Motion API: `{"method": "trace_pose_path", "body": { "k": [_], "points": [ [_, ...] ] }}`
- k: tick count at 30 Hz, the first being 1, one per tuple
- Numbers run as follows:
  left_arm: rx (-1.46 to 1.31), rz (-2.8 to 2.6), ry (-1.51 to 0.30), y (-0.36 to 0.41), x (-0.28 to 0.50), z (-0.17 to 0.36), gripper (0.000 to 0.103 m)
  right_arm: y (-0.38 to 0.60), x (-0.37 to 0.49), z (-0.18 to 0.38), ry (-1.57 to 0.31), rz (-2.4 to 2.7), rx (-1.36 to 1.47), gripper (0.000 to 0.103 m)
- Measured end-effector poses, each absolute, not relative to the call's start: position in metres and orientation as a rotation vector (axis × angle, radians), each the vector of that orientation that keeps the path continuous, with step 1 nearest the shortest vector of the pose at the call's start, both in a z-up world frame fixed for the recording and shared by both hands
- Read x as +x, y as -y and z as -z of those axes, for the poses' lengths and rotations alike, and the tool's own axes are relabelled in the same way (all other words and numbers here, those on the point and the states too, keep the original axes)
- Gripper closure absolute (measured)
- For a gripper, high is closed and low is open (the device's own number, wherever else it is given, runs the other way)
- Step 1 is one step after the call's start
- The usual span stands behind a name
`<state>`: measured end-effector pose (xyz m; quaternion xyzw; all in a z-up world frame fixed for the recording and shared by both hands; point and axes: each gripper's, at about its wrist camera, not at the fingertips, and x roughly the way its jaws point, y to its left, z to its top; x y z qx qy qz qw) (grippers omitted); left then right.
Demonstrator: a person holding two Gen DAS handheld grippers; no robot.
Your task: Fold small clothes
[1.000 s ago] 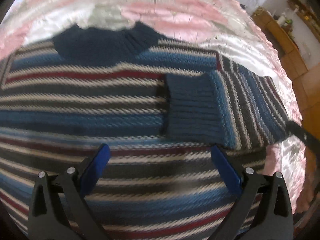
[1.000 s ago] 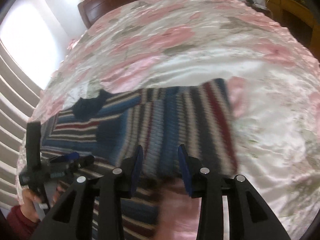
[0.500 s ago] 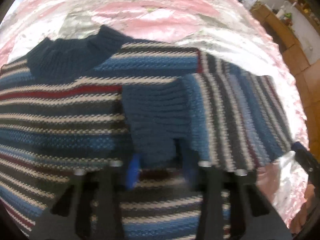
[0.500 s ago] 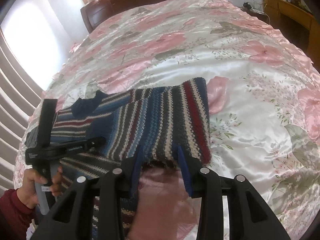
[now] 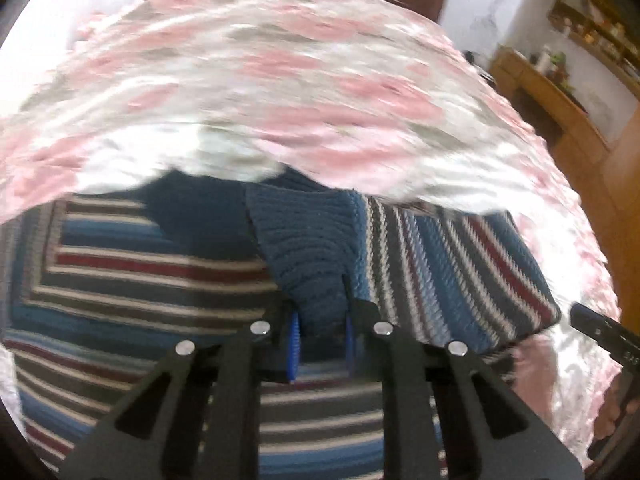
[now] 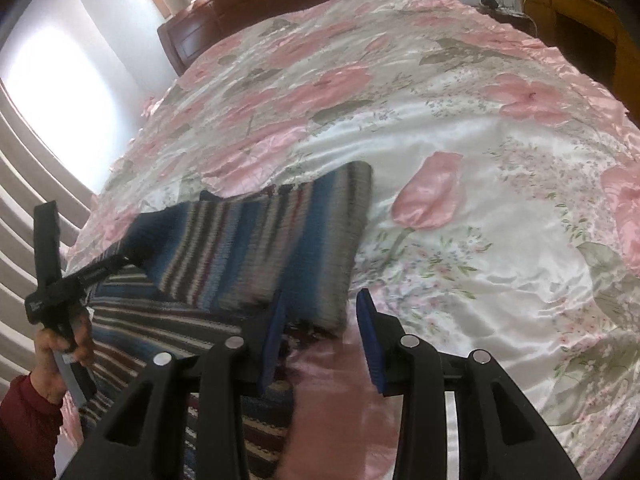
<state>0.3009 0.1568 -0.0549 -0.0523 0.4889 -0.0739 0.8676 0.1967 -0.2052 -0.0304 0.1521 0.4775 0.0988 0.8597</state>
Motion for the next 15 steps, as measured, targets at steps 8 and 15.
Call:
{"method": "trace_pose_path", "body": {
  "k": [8,15],
  "points": [
    [-0.124,0.026,-1.022,-0.251,0.305,0.056,0.088,0.173,0.224,0.057,-1.089,-0.254,0.383,0.051],
    [-0.127,0.023,-1.062,-0.264,0.304,0.086,0.087,0.153,0.246,0.090,-1.197,-0.258,0.432,0.063]
  ]
}}
